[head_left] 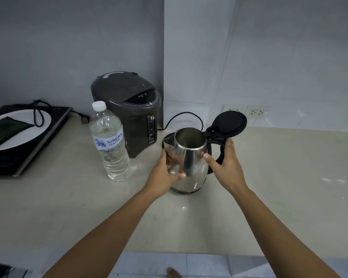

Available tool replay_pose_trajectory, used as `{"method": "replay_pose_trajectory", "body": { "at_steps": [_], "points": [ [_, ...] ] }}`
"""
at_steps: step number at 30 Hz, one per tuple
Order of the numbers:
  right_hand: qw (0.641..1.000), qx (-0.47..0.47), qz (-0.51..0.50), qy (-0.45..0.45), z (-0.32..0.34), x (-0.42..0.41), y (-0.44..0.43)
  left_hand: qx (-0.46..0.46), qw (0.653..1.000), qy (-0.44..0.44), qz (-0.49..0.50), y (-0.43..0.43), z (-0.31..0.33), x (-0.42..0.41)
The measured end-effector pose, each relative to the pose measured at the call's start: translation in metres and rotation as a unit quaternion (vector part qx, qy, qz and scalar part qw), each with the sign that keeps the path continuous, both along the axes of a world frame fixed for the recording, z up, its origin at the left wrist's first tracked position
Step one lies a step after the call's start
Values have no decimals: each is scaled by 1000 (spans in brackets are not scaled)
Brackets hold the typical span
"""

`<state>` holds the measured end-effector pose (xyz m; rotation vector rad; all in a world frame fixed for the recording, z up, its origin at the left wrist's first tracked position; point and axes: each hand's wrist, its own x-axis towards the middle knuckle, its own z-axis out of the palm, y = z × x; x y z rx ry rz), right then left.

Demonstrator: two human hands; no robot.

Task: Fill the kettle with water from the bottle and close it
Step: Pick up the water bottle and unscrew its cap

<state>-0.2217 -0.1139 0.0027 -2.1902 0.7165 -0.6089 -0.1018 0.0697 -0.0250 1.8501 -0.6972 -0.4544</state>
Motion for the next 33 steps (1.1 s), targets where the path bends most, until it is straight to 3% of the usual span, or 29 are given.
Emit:
{"method": "replay_pose_trajectory", "body": {
  "at_steps": [22, 29, 33],
  "points": [
    [998, -16, -21, 51, -28, -16, 20, 92, 995, 24, -11, 2, -12, -22],
    [993, -47, 11, 112, -28, -32, 39, 161, 985, -64, 25, 9, -7, -37],
    [992, -68, 34, 101, -17, -48, 48, 153, 977, -115, 92, 31, -10, -41]
  ]
}}
